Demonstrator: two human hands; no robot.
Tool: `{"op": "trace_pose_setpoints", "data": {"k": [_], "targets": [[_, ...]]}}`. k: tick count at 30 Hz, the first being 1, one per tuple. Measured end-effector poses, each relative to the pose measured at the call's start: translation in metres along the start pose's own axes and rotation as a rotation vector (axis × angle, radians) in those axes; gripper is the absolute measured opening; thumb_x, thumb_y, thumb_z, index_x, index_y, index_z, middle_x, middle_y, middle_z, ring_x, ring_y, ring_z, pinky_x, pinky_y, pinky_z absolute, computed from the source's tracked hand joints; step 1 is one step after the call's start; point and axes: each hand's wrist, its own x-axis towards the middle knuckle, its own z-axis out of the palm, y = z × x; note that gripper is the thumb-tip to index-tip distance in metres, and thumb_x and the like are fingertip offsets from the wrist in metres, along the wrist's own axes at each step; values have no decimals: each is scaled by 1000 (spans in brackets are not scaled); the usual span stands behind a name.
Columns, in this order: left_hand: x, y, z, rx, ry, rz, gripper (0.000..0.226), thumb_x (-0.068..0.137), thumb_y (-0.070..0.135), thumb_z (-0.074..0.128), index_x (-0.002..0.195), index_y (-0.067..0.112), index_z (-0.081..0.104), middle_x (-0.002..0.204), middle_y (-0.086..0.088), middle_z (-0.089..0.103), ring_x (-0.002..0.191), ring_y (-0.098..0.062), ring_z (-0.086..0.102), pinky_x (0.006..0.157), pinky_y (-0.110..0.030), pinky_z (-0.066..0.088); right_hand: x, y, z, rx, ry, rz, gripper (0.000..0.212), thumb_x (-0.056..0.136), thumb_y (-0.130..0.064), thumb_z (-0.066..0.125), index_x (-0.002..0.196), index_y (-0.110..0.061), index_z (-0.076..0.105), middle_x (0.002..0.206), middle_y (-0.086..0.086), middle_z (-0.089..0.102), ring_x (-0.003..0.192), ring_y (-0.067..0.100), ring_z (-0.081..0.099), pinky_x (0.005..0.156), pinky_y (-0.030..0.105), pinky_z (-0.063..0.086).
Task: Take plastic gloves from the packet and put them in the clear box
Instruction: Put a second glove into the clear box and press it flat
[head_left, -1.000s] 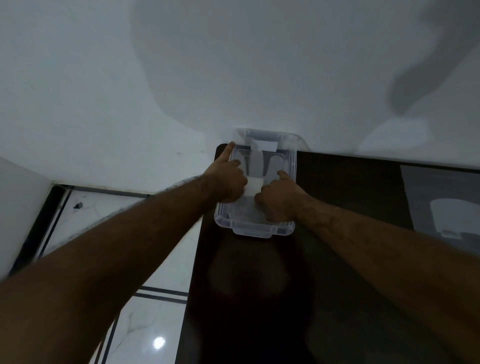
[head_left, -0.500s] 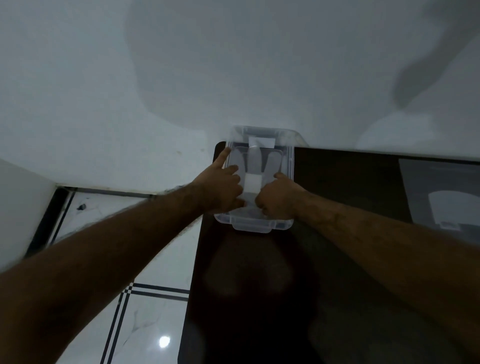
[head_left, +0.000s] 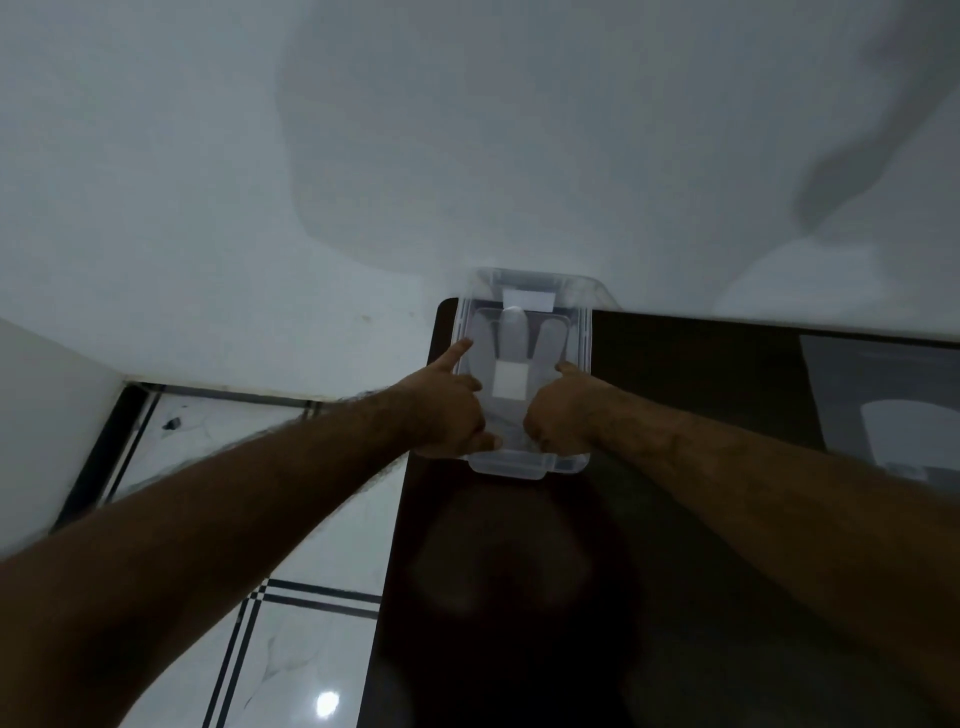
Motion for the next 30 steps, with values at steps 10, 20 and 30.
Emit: {"op": "trace_pose_setpoints", "data": {"k": [10,20,30], "targets": [[34,-39,-25,17,122,-181,66,112,61,20,139,24,67,148,-2,66,160,-31,32,124,-73,-7,17,17,-4,23,172,87,53,100,-53,57,146,-29,55,144,4,60,139,30,52,126,63,16],[55,-48,-32,-74,176,-213,54,111,60,33,139,32,69,145,6,68,157,-24,37,125,-71,-14,14,18,3,27,169,87,53,102,-53,52,146,-25,53,143,7,60,136,34,53,125,68,9],[53,-36,-27,-12,220,-224,57,110,63,35,145,28,65,149,2,65,155,-25,40,113,-66,-34,11,15,5,47,225,145,50,99,-53,58,139,-23,60,137,7,66,138,34,54,126,70,7]]}}
